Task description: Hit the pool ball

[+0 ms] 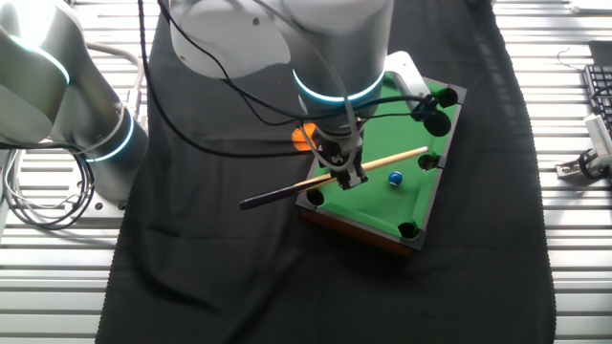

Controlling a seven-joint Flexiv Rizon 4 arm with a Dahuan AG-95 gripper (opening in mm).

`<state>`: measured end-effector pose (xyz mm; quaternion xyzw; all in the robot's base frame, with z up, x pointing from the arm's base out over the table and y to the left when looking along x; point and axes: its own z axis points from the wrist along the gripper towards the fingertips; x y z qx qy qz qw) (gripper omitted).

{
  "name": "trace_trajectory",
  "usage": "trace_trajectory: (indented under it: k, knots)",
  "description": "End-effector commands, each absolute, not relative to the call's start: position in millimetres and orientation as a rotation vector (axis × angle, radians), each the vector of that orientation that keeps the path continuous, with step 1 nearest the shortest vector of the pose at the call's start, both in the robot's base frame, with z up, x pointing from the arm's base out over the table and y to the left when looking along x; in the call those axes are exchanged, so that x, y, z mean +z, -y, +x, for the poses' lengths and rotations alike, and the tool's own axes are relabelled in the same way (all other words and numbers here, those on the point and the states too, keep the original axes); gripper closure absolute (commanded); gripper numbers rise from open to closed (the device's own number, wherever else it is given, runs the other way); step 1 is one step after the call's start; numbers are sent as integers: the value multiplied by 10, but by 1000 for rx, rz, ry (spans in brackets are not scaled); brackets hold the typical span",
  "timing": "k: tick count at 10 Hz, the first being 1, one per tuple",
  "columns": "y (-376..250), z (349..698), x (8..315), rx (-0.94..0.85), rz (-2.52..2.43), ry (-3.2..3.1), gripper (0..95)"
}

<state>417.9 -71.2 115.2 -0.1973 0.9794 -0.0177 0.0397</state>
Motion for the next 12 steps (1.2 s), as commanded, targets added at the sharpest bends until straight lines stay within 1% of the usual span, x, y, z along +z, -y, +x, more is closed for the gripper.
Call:
trace_trajectory:
  k: [1, 6, 12]
  knots:
    - [731, 4164, 1147, -59, -638, -2997, 950]
    - [914, 4261, 1110, -42, -771, -2974, 950]
    - [1083, 4255, 1116, -16, -825, -2965, 950]
